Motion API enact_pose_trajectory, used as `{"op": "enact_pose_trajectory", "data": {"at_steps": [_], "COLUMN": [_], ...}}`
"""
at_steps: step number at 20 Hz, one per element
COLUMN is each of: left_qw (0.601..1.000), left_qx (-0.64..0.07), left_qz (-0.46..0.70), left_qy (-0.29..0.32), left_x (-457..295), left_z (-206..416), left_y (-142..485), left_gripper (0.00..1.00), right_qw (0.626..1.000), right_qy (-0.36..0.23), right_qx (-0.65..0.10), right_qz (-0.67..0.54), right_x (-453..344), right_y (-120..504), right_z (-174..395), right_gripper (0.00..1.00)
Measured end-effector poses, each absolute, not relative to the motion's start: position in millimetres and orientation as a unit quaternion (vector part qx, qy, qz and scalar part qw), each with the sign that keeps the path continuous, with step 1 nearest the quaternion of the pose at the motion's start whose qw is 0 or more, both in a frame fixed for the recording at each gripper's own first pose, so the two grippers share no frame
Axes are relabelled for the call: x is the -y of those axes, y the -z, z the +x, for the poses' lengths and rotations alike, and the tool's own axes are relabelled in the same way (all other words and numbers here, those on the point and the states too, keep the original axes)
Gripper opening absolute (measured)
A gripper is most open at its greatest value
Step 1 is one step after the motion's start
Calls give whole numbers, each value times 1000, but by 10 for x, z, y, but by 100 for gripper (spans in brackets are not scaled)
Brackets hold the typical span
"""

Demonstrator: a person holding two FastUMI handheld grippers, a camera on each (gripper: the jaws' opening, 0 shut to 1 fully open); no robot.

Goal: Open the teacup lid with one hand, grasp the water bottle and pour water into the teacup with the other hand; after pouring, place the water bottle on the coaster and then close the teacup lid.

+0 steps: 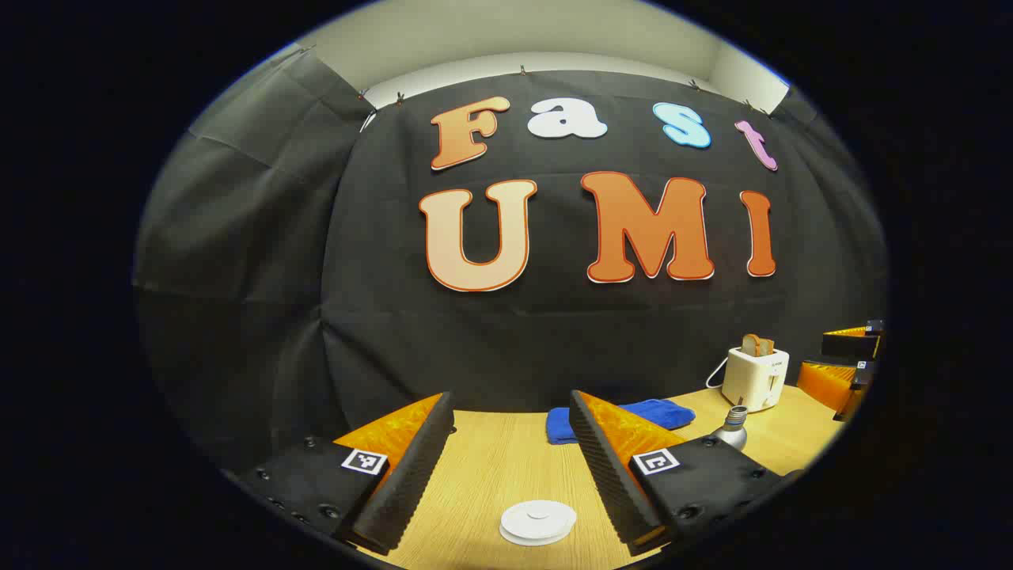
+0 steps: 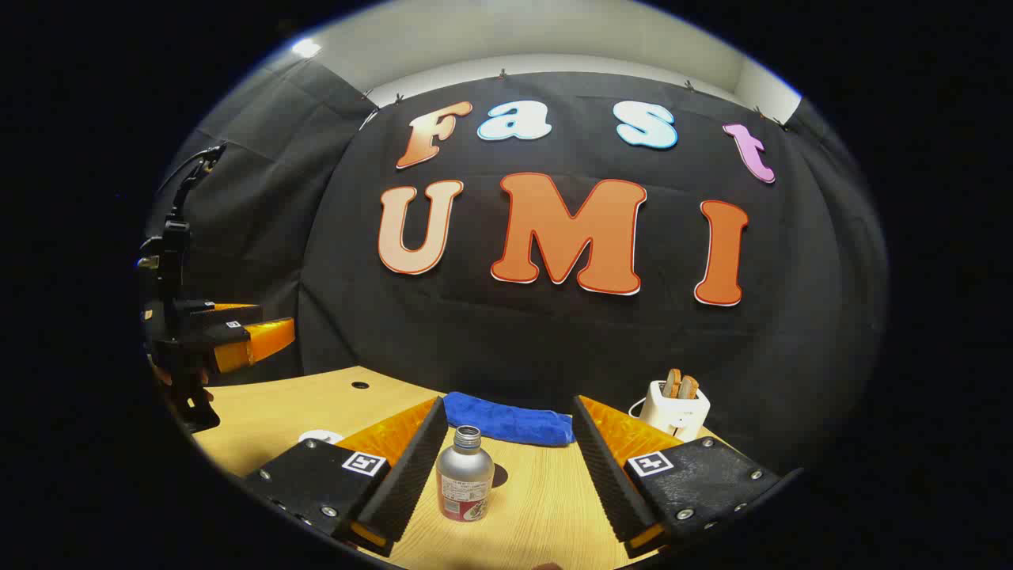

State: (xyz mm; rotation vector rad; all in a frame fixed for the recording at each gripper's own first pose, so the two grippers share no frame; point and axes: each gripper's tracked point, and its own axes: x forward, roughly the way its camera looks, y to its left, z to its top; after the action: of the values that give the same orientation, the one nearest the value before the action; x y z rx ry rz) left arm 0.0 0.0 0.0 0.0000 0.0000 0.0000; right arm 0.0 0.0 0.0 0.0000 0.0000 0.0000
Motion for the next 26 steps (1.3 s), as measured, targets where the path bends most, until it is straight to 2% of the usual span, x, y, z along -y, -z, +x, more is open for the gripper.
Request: {"op": "enact_pose_trajectory", "data": {"at_steps": [1, 3, 4, 6, 8, 11, 12, 13, 15, 16, 18, 21, 22, 25, 26], "left_qw": [1000, 1000, 1000, 1000, 1000, 1000, 1000, 1000, 1000, 1000, 1000, 1000, 1000, 1000, 1000], "left_qx": [0, 3, 4, 2, 1, 4, 5, 7, 12, 14, 15, 12, 7, -15, -22], "left_qz": [0, 1, 3, 4, 3, 8, 8, 7, 9, 9, 3, -1, -3, -7, -4], "left_qy": [2, -5, -10, -11, -10, -23, -23, -23, -24, -23, -19, -12, -5, 8, 13], "left_x": [4, -51, -80, -72, -64, -132, -123, -118, -139, -130, -115, -94, -59, -28, -14], "left_z": [-2, -11, -17, -31, -33, -23, -29, -31, -21, -21, -28, -11, -7, 45, 52], "left_y": [-3, -19, -17, -7, -15, -60, -75, -97, -135, -157, -185, -146, -88, 157, 244], "left_gripper": [100, 94, 98, 94, 100, 100, 94, 100, 100, 94, 97, 94, 100, 100, 94], "right_qw": [1000, 1000, 1000, 1000, 1000, 1000, 1000, 1000, 1000, 1000, 1000, 1000, 1000, 1000, 1000], "right_qy": [0, 4, 7, 7, 3, 4, 4, 3, 2, 1, -1, -7, -9, -11, -14], "right_qx": [0, 5, 6, 9, 11, 14, 13, 12, 12, 13, 17, 24, 22, 8, 2], "right_qz": [0, -7, -8, 0, 8, 7, 6, 5, 5, 4, 0, -7, -11, -19, -18], "right_x": [4, 58, 96, 124, 120, 142, 150, 151, 137, 126, 118, 61, 32, -8, -32], "right_y": [-7, -30, -37, -56, -75, -97, -101, -101, -111, -139, -202, -211, -178, -16, 42], "right_z": [-2, -20, -21, -33, -43, -45, -44, -45, -27, -27, -33, -13, -3, 21, 40], "right_gripper": [95, 95, 95, 95, 95, 95, 95, 95, 95, 95, 95, 95, 95, 95, 95]}}
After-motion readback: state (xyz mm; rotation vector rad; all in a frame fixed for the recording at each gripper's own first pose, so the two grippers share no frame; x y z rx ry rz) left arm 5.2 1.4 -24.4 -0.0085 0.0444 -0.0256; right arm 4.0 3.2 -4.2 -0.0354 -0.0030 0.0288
